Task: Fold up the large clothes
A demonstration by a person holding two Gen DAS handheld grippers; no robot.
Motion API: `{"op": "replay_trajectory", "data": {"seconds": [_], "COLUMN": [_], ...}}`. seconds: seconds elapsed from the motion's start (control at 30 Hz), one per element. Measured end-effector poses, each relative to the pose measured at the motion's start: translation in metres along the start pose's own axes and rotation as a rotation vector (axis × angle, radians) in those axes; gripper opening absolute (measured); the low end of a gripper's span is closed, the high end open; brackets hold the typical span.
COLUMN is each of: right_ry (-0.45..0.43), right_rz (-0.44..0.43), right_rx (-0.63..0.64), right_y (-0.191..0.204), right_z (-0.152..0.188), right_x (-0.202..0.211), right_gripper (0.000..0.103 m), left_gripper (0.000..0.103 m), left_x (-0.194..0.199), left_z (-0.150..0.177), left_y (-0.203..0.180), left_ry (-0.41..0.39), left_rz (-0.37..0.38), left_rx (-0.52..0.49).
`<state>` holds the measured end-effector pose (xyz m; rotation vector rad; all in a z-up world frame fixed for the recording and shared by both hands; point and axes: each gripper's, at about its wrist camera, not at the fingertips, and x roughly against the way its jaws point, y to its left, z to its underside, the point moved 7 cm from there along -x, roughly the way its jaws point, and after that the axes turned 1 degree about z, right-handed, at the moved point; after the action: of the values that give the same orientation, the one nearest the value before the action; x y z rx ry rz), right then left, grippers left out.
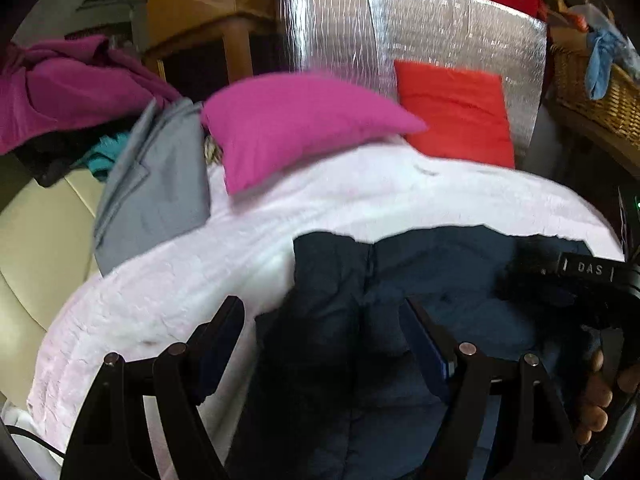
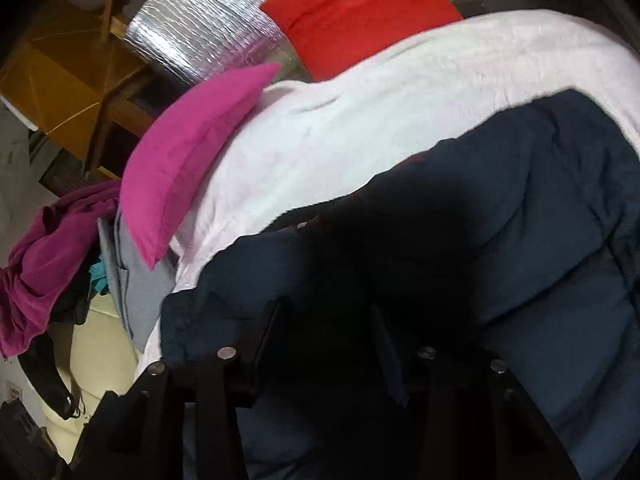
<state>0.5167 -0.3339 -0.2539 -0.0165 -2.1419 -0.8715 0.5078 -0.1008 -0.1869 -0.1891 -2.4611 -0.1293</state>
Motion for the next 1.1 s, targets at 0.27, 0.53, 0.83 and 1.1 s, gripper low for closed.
{"op": "replay_trajectory", "data": {"seconds": [0.27,0.53,0.83,1.1], "right_ry": [-0.101,-0.099,-0.041,-0.206], "right_rz": [-0.012,0.052,0.051,0.158], "right_rx": [0.055,0.067,0.063,-0.078], "right_y": [0.005,-0.029,-0.082,-0.165], "right_z": [0.021,0.062,0.1,0.075], "right_x": [0.078,0.138,0.174,0.227], "right_gripper": [0.054,0.059,0.071,0.088], "left_gripper": [0.08,0.08,0.08,0.082], "left_x": [0.037,0.066,0.027,-0.013], "left_z": [0.004,0.026,0.066,0.096], "left_y": [-0.001,0.0,0.043,0.09], "left_ry": [-0.056,-0.075,0.18,0.358], "left_rz": [0.011,-0.001,0.03,0.092], "left_rx": [-0.017,-0.036,0.148,0.312]}}
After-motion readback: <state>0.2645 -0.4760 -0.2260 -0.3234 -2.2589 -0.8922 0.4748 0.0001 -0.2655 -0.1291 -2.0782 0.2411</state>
